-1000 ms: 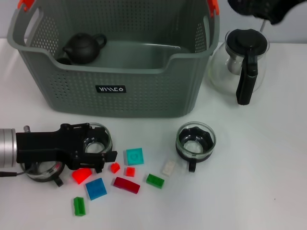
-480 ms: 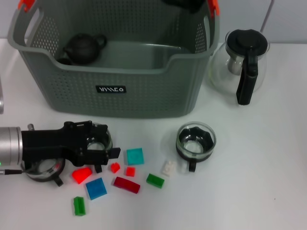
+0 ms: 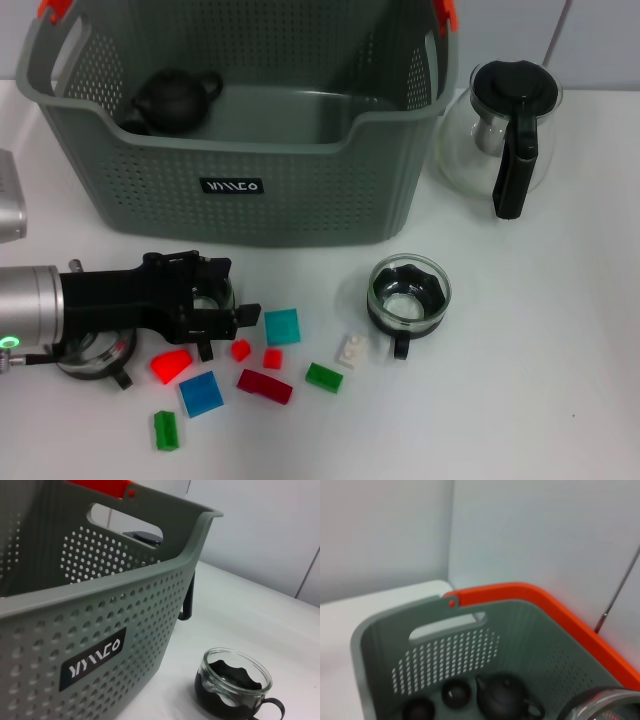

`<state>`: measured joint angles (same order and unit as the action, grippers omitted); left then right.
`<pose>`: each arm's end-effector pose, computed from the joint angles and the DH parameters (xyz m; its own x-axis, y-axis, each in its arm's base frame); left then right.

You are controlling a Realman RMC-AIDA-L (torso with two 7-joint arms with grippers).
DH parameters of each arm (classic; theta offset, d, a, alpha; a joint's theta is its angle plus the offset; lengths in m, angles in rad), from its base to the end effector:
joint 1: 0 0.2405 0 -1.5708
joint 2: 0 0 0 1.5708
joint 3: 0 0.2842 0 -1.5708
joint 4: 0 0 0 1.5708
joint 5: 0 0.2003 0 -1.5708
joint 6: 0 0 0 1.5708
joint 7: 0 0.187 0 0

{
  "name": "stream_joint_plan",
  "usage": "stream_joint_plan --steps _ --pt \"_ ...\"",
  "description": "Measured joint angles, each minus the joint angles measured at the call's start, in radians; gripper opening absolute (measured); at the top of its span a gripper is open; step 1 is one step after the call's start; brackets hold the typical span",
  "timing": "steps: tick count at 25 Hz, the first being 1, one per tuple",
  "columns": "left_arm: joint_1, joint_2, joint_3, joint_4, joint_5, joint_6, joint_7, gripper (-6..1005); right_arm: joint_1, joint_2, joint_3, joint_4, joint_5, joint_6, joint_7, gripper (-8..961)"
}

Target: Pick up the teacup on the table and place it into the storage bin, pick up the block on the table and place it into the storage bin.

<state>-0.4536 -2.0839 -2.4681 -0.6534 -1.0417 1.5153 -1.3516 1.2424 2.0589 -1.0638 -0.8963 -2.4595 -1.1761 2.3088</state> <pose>-0.3027 0.3247 -0.0606 0.8059 0.4139 0.4233 0.5193 -0.8375 -0.1698 -0.0024 0.5062 -0.0503 0.9613 -0.2421 -0.1317 -0.2755 -0.8539 -0.4415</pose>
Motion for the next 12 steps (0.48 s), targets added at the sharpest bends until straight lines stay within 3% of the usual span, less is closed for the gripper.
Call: stream_joint_plan --steps 12 --pt "0.007 -0.012 0.000 0.001 0.003 -0.030 -0.003 838 0.087 -0.002 -0.002 0.197 -0.012 0.119 0.174 57"
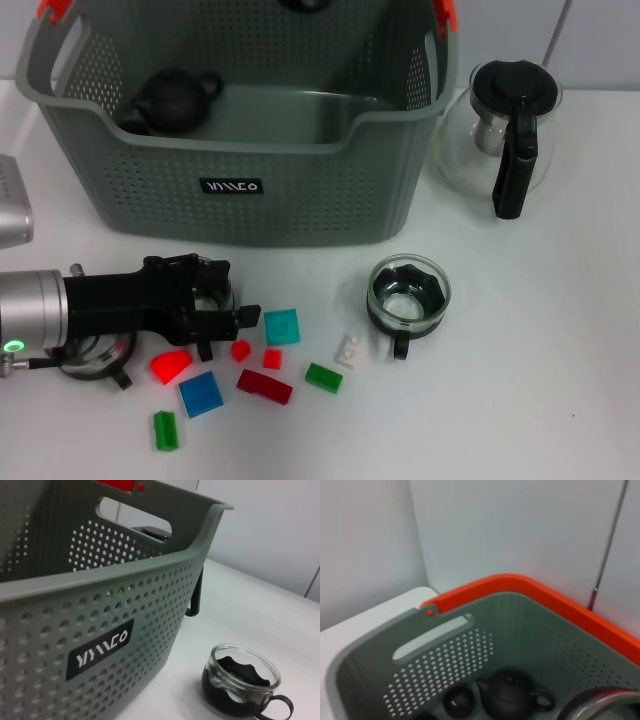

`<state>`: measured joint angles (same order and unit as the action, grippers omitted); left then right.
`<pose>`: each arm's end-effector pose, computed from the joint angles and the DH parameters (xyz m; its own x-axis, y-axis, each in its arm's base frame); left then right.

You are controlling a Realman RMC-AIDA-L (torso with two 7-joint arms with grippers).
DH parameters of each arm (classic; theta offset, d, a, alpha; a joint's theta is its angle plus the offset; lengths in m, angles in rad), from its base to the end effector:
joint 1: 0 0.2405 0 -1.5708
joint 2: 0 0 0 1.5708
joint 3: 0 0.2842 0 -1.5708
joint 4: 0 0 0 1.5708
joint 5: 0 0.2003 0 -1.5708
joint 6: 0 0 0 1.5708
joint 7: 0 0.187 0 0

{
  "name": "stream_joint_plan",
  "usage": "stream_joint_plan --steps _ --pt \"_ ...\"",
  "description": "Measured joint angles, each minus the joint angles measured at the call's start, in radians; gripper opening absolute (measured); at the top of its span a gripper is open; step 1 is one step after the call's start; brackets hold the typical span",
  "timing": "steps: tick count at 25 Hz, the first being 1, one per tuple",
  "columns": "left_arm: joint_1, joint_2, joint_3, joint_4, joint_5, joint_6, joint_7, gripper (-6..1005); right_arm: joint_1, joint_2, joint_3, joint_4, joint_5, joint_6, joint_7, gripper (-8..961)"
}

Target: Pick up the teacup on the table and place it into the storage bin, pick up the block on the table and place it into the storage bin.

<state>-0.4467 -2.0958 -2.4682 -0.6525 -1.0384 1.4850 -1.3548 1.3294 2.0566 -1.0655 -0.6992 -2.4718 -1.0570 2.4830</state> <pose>-0.3060 0.3246 -0.0655 0.7991 0.4283 0.4218 0.5379 -0.8228 -0.1835 -0.0046 0.5169 -0.0745 0.8867 -0.4219 -0.1892 -0.4614 -0.7813 -0.4203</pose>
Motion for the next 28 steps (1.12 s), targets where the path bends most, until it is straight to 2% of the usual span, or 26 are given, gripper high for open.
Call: stream_joint_plan --steps 10,19,28 --pt "0.000 -0.003 0.000 0.013 0.004 -0.016 -0.001 838 0.027 0.016 -0.005 0.184 0.000 0.170 -0.009 54" --pt "-0.005 -0.003 0.000 0.022 0.005 -0.020 -0.001 838 0.030 0.033 -0.014 0.257 0.001 0.216 -0.019 53" --pt "-0.001 -0.008 0.010 0.024 0.005 -0.039 -0.001 838 0.030 0.039 -0.058 0.321 0.001 0.307 -0.020 54"
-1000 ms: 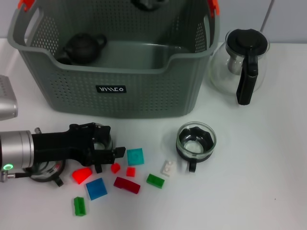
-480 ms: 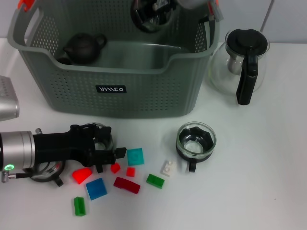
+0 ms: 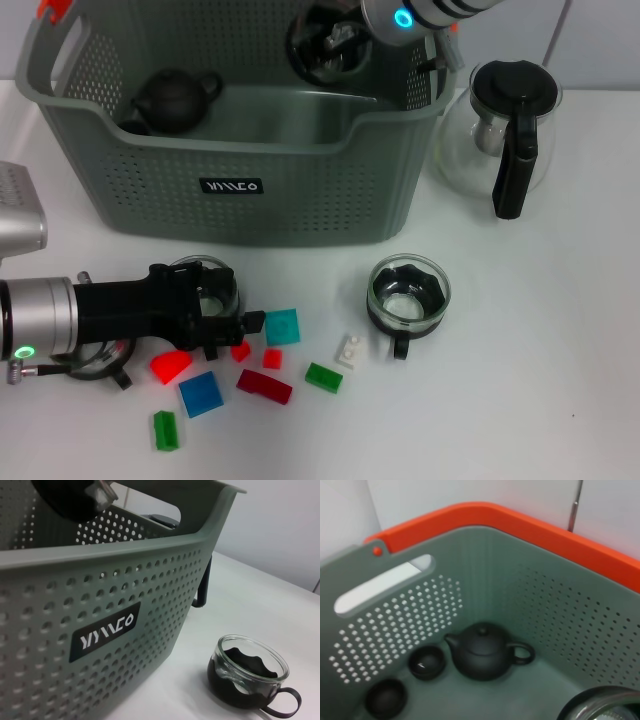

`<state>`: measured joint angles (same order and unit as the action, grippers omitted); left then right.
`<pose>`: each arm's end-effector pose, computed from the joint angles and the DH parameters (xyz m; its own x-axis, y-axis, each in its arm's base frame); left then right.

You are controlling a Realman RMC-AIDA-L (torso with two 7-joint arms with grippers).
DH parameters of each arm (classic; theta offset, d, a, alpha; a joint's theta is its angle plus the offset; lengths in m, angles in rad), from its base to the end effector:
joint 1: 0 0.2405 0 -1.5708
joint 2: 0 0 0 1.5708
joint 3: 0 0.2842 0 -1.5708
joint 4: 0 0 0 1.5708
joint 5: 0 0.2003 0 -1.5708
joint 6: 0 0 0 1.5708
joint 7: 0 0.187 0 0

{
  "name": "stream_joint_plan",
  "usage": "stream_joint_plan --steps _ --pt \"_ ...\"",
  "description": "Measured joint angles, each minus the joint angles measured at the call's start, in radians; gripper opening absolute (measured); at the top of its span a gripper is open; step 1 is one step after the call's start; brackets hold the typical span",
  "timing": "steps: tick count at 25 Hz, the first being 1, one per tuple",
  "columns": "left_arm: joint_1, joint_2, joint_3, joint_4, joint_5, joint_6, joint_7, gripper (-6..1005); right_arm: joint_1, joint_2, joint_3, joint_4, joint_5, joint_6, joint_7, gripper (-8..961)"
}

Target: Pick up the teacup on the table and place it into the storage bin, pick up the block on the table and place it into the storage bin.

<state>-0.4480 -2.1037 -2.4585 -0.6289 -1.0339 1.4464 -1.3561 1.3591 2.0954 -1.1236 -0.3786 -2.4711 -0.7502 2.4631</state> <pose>-0.3091 0.3241 -0.0742 0.7920 0.4497 0.4129 0.5566 -0.8098 -0.1857 0.0478 0.5218 -0.1272 0.8515 -0.4979 -0.1644 -0.5082 -0.7064 -0.4926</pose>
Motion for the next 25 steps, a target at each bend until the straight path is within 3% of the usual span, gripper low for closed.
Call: stream_joint_plan --steps 5,25 --pt "-0.003 -0.002 0.001 0.000 0.000 -0.001 0.000 838 -0.003 0.004 -0.063 0.006 0.002 0.027 -0.006 54" --pt "-0.011 -0.006 0.001 0.000 0.000 -0.014 0.000 838 -0.004 0.005 -0.094 0.045 0.002 0.057 -0.049 53"
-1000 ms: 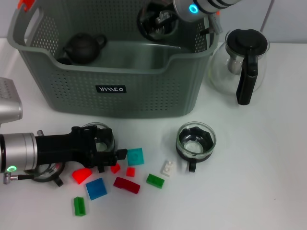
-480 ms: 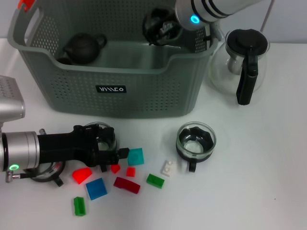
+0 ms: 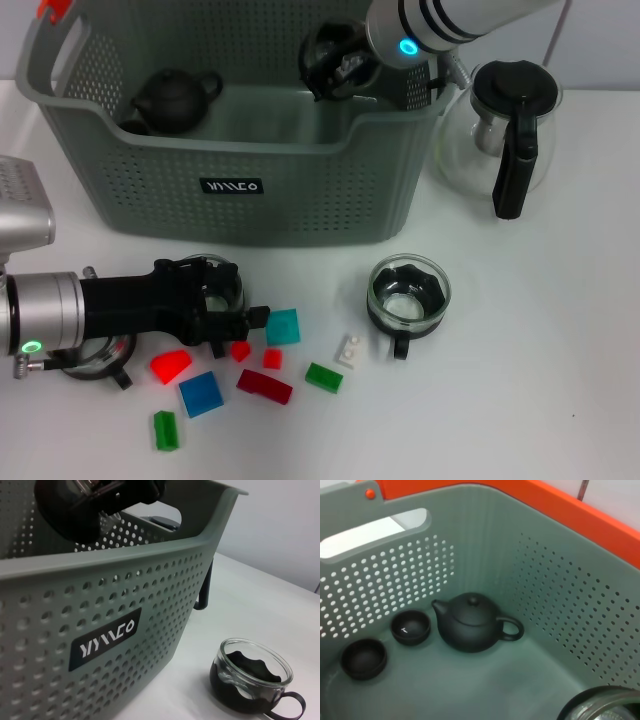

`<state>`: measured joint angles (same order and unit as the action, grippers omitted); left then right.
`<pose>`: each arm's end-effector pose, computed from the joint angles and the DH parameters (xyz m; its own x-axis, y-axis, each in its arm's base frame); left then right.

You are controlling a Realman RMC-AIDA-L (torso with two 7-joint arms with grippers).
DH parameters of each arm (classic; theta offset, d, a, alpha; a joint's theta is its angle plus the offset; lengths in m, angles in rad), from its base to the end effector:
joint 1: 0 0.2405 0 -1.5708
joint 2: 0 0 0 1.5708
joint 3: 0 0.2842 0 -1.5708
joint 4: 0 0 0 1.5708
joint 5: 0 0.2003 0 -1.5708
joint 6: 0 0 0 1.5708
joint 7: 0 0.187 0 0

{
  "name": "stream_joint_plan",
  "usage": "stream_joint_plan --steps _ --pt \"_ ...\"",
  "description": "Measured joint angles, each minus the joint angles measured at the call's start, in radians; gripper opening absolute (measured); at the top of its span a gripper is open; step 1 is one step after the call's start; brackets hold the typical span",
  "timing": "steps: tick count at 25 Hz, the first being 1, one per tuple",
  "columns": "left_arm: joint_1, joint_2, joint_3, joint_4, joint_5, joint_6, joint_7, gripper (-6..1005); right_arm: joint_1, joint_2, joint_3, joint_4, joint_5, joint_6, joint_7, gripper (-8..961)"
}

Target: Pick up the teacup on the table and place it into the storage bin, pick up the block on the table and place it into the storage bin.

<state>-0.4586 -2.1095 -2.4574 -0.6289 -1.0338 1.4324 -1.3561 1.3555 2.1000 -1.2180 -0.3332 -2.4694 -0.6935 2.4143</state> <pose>-0.3058 0.3283 -0.0765 0.7958 0.4434 0.4124 0.5518 -0.8114 -0.1925 0.0641 0.5197 -0.1357 0.8952 -0.4397 -0.0731 -0.4060 -0.7366 -0.5410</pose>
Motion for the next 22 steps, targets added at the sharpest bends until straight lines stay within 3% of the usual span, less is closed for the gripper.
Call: stream_joint_plan --steps 14,19,22 --pt "0.000 -0.001 0.000 0.000 0.000 0.000 0.000 838 0.001 0.000 -0.002 0.000 0.001 -0.022 -0.001 54" --pt "0.000 -0.001 0.000 0.000 0.000 0.000 0.000 837 0.001 0.001 -0.014 0.000 -0.001 -0.023 -0.002 222" --pt "0.000 -0.001 0.000 0.000 0.000 0.000 0.000 837 0.001 0.001 -0.014 -0.006 0.000 -0.025 -0.003 257"
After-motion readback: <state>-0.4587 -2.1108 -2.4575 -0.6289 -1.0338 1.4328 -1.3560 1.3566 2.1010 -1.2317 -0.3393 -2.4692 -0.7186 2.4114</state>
